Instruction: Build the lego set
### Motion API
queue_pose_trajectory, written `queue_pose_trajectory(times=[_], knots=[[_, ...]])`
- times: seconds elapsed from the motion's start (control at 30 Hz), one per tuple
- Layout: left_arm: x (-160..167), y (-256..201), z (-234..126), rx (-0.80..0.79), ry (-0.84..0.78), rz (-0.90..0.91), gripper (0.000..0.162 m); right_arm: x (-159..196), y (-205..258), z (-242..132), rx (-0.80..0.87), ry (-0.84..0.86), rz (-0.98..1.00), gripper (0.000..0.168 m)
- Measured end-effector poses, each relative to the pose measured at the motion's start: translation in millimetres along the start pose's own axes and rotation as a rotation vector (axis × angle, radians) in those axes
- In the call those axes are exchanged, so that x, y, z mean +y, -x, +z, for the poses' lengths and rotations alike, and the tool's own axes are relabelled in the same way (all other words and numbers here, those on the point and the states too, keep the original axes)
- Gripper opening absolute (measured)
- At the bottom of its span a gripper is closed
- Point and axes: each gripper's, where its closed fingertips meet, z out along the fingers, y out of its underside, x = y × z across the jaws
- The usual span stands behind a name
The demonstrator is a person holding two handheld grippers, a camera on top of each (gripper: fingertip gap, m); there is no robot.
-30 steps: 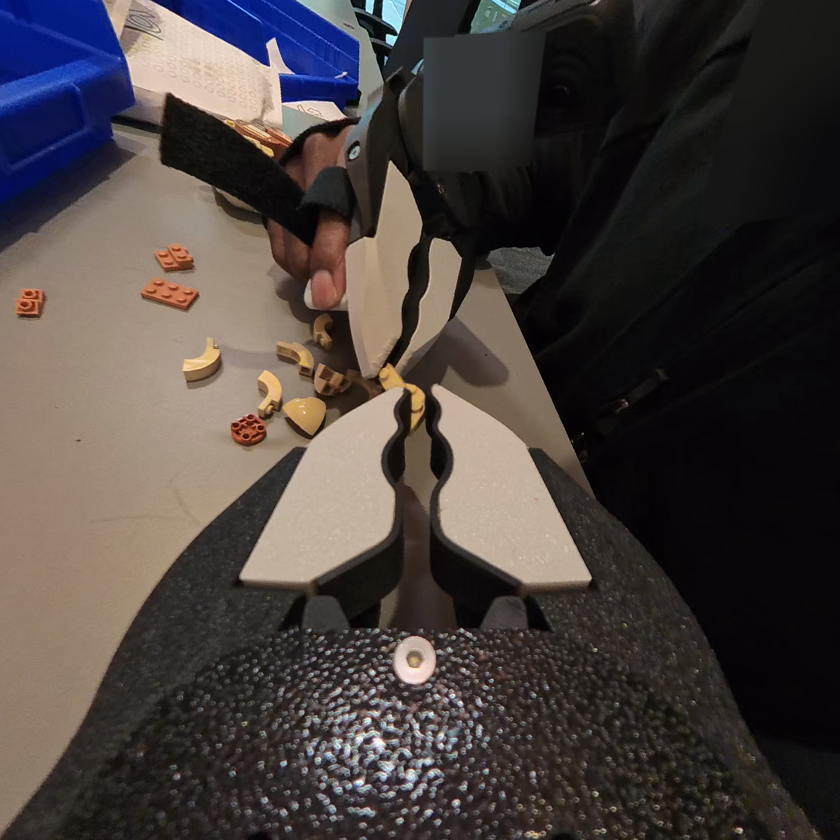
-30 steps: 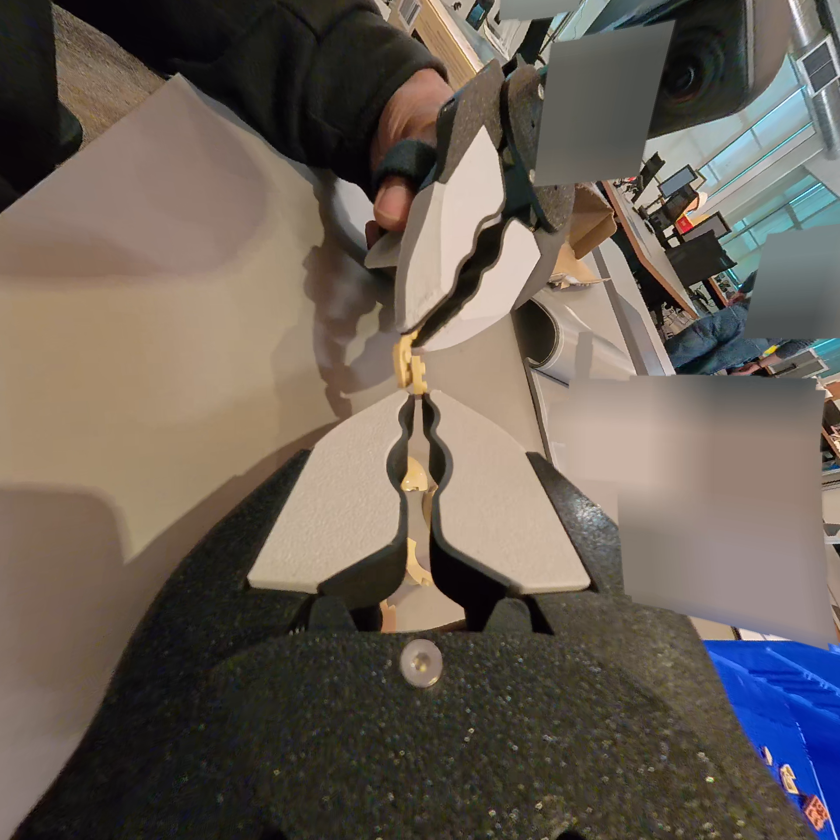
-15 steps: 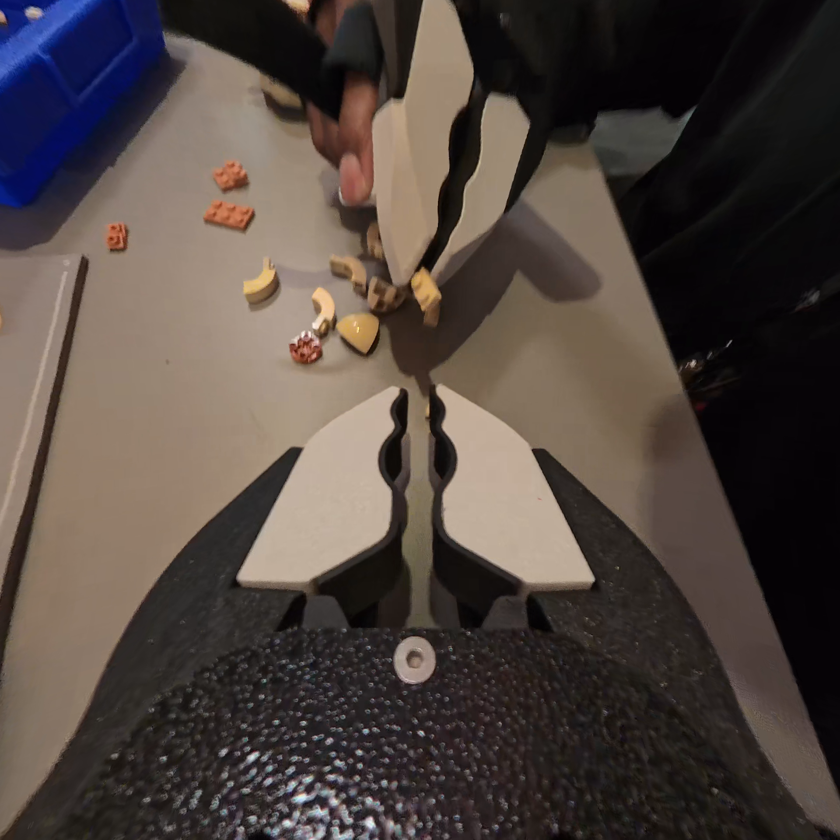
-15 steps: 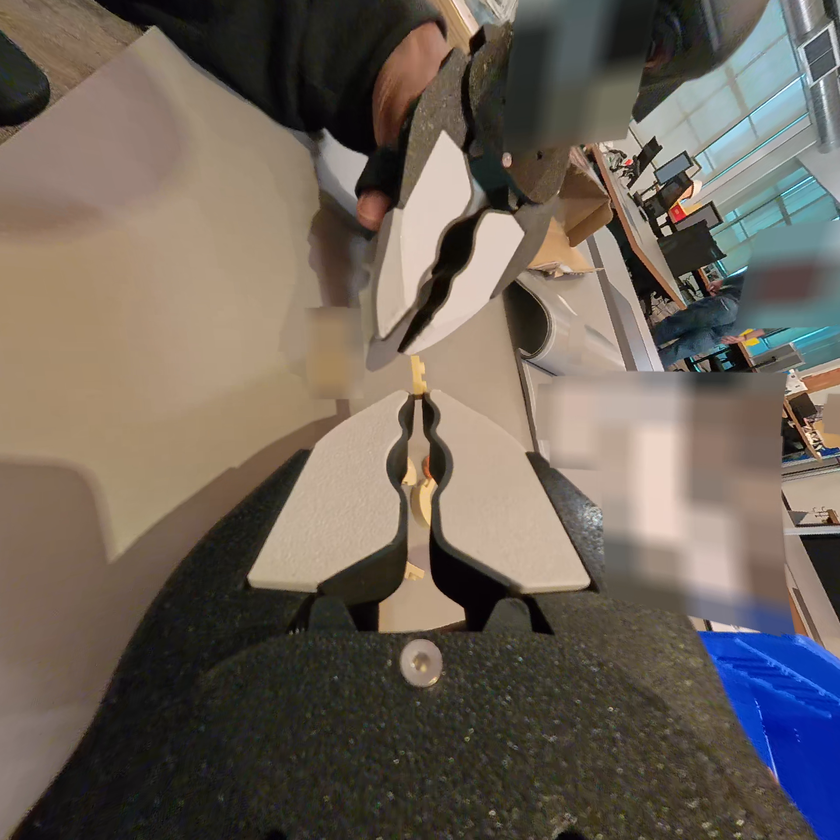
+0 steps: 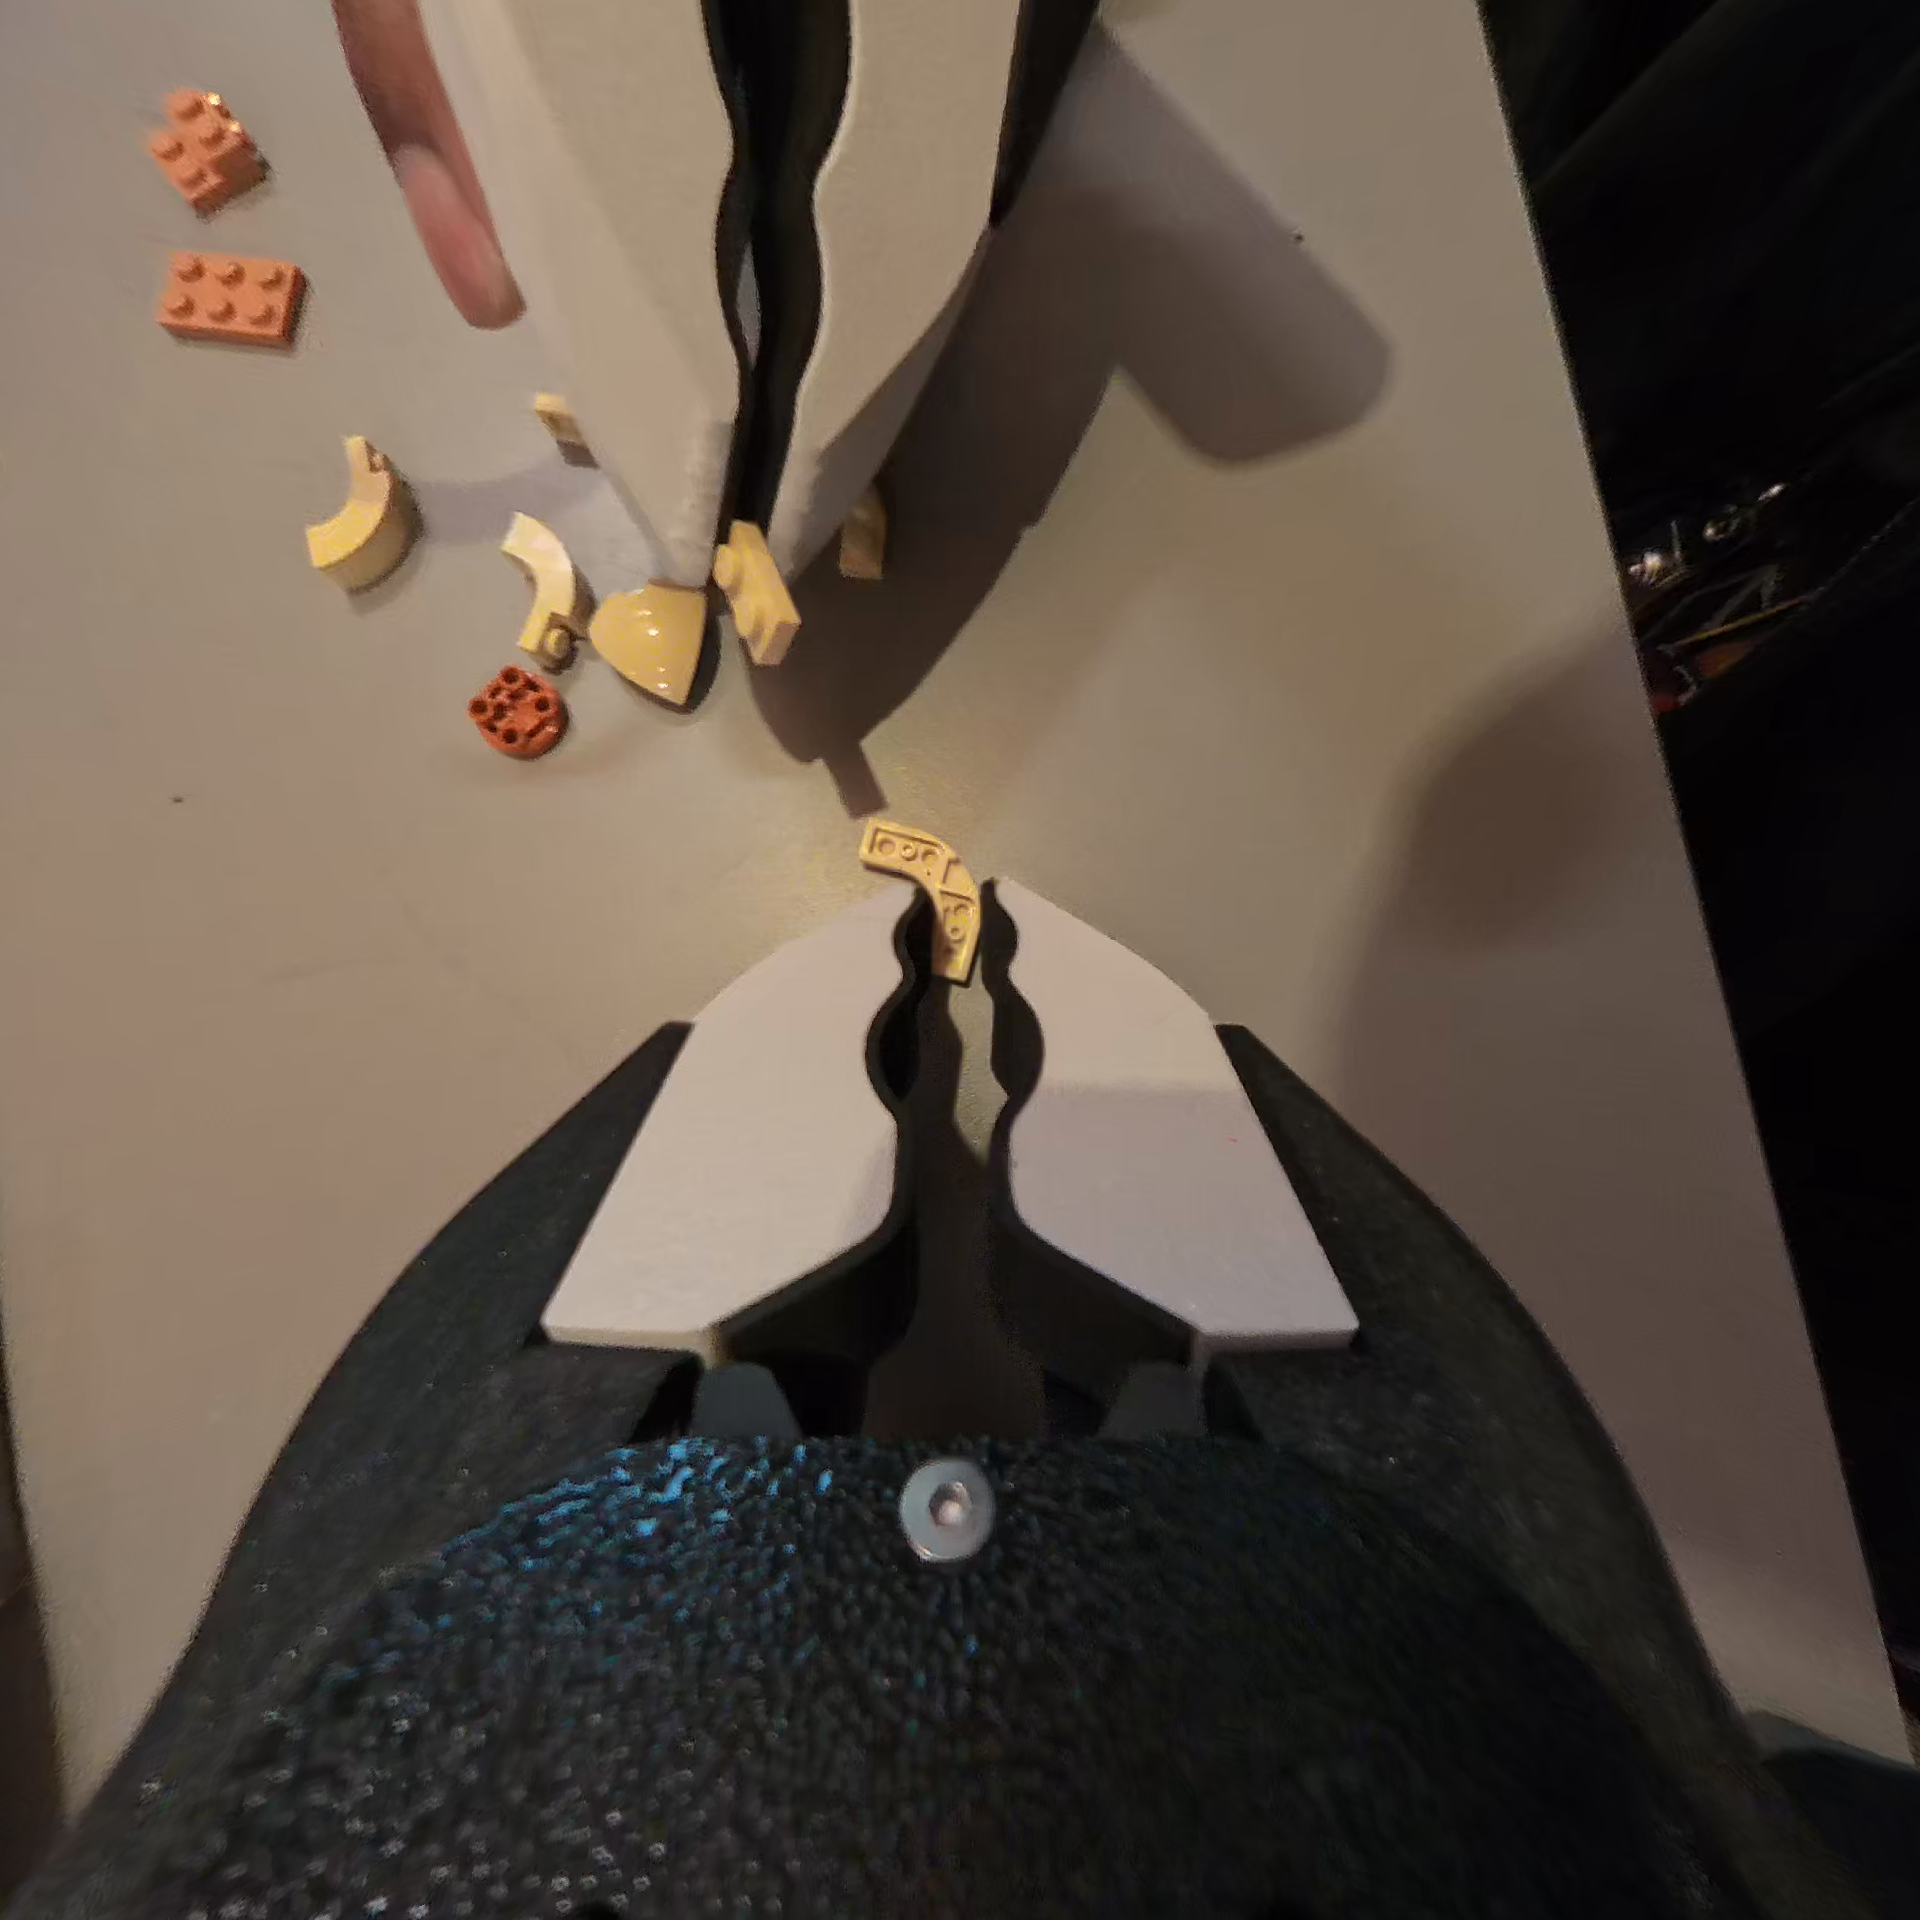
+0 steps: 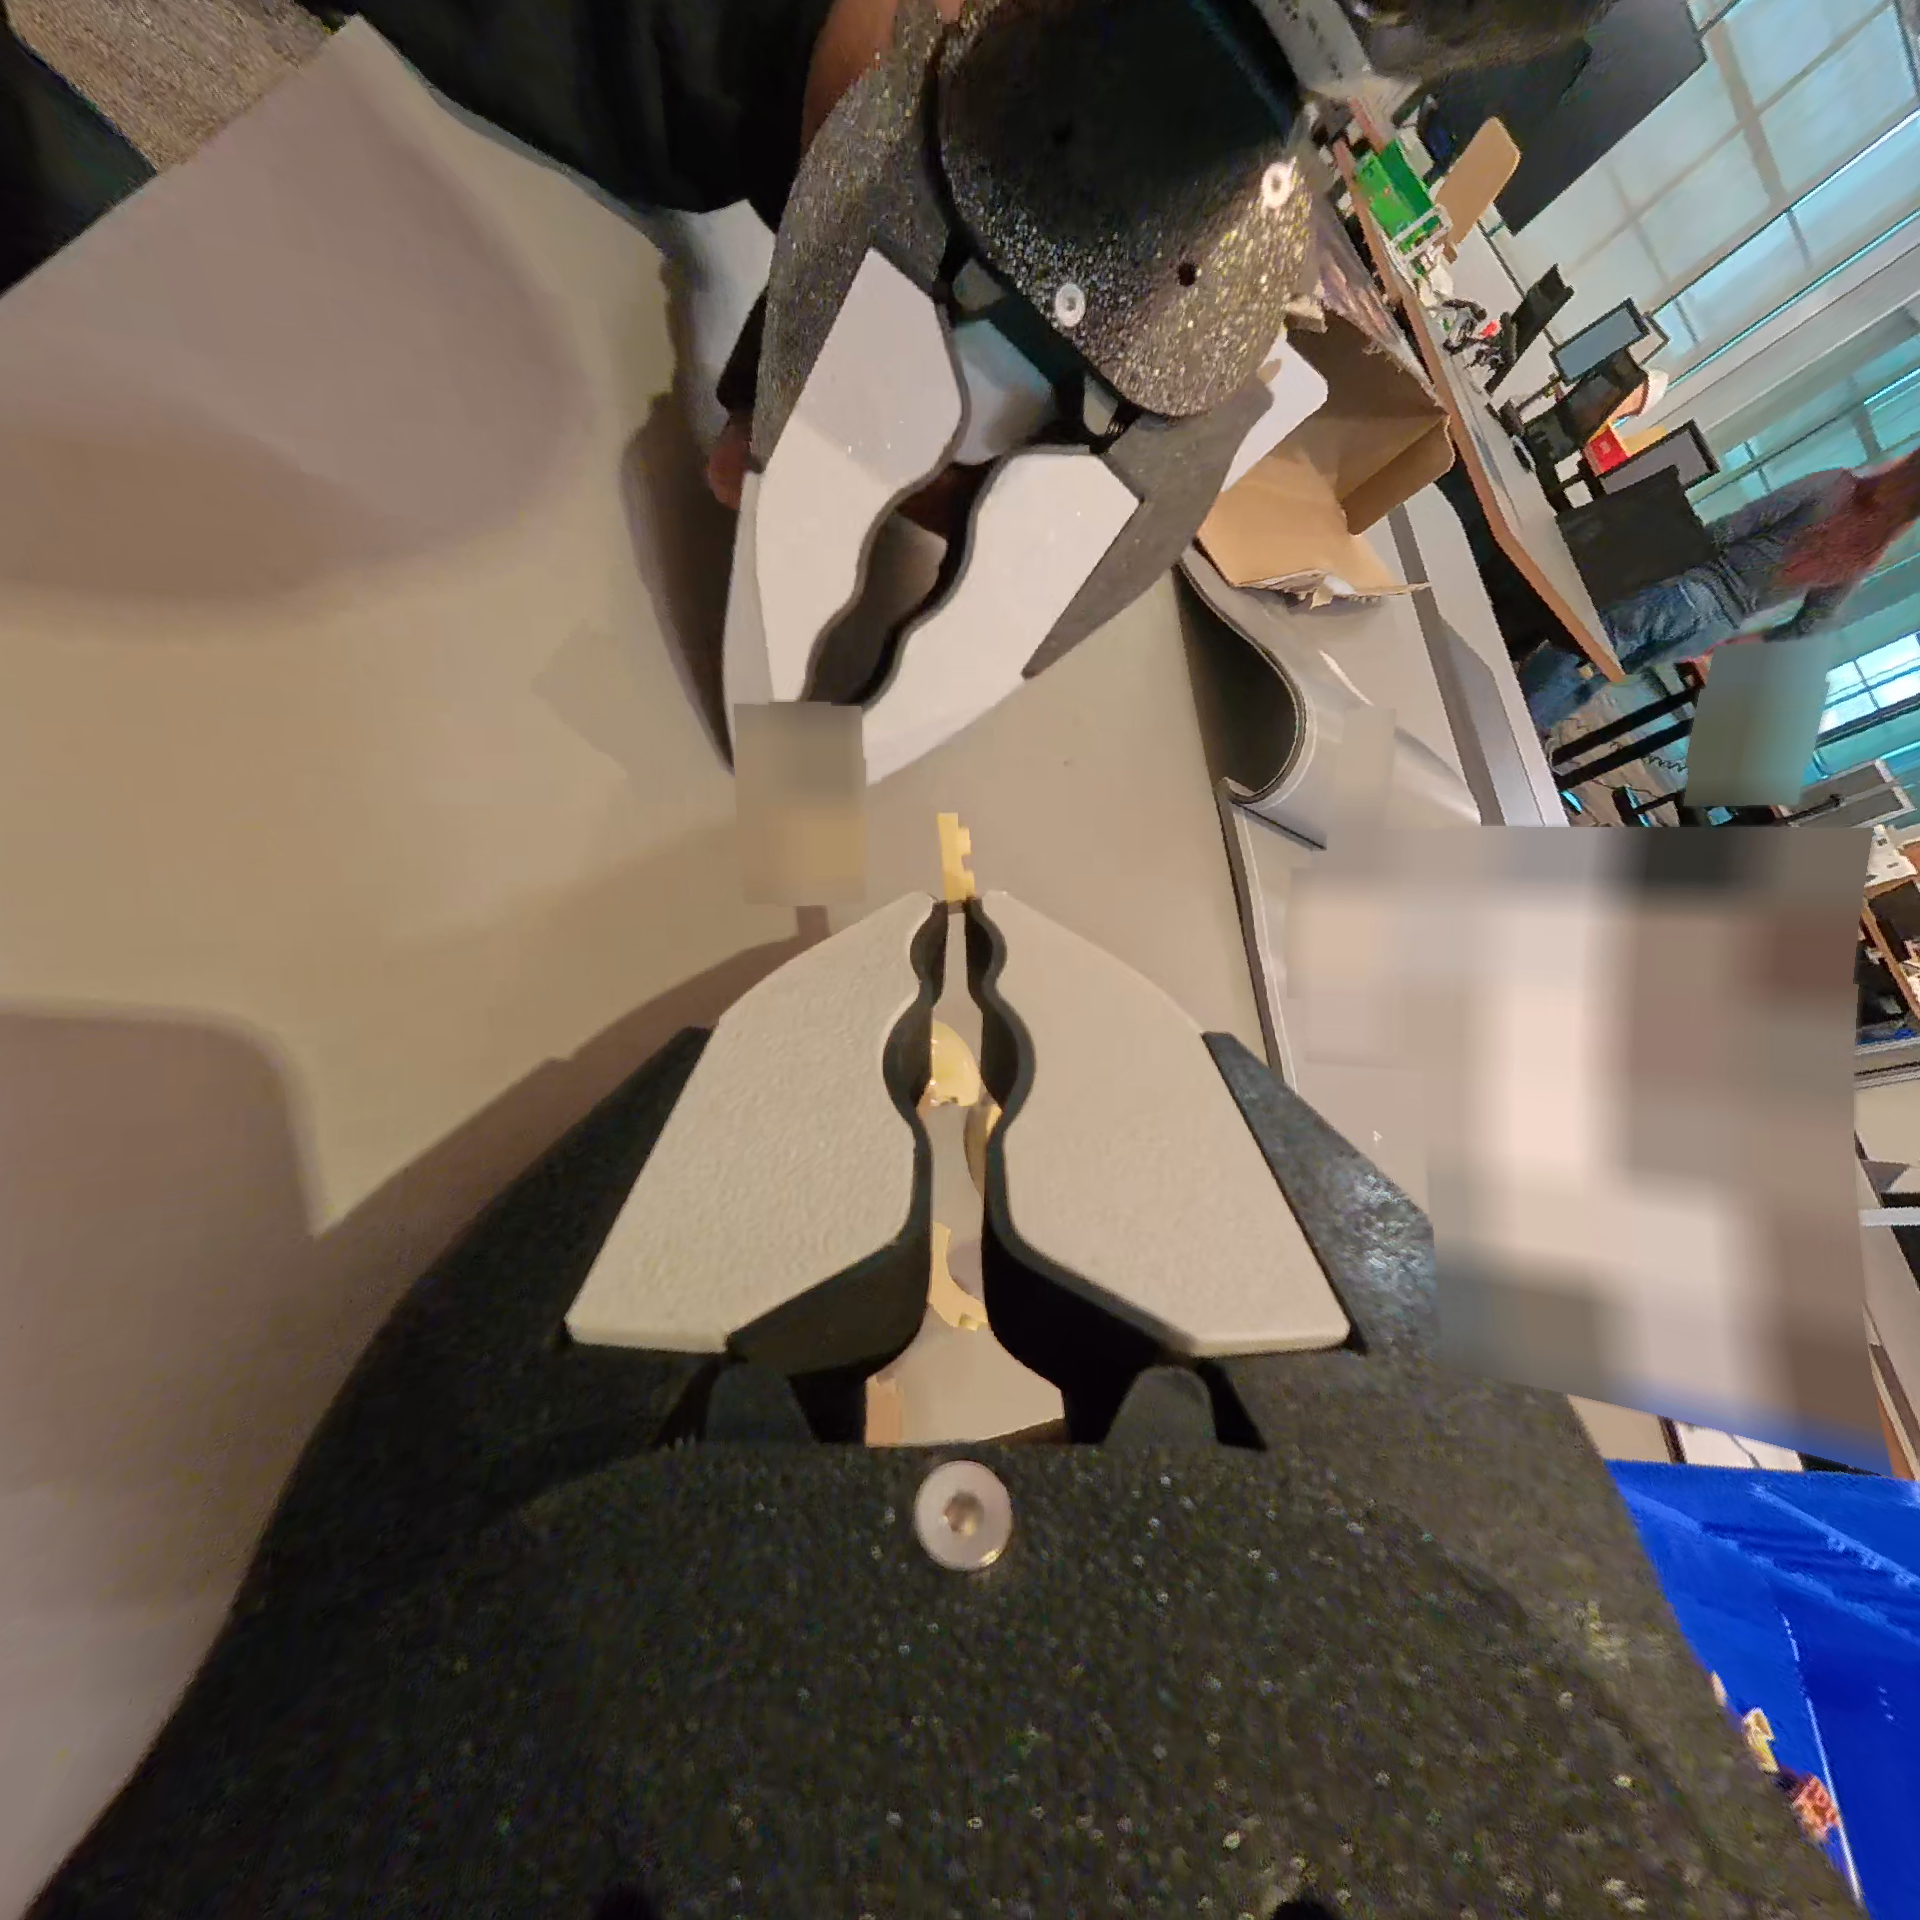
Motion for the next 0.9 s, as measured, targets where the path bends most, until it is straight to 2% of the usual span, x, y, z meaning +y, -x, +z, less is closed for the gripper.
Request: queue_pose_trajectory(times=[0.07,0.17,0.3,0.37,0.47,0.53,0.6,0.73,0.9], knots=[[1.9,9.6,-2.1,-0.075,0.043,0.026,0.008,1.3,-0.6,-0.7,0.0,0.003,0.01,0.003],[5.5,35.0,-11.7,-0.298,0.153,0.181,0.008,2.8,-1.7,-0.9,0.005,0.008,0.02,0.003],[7.8,57.3,-26.4,-0.57,0.384,0.548,0.008,5.2,-3.5,-1.3,0.016,0.023,0.024,0.003],[0.1,53.4,-24.6,-0.605,0.387,0.675,0.009,6.2,-4.1,-1.6,0.02,0.03,0.027,0.003],[-0.3,49.1,-21.9,-0.61,0.402,0.722,0.023,8.7,-5.3,-1.8,0.029,0.046,0.024,0.003],[0.2,46.9,-21.5,-0.602,0.377,0.708,0.031,9.4,-6.0,-2.2,0.032,0.049,0.027,0.003],[0.6,44.4,-23.5,-0.581,0.326,0.636,0.03,9.9,-6.0,-2.2,0.031,0.052,0.031,0.003],[0.8,42.8,-30.9,-0.516,0.208,0.385,0.031,10.4,-4.5,-1.4,0.026,0.059,0.025,0.003],[3.7,35.8,-31.0,-0.352,0.117,0.071,0.031,11.0,-2.2,-0.4,0.016,0.071,0.02,0.003]])
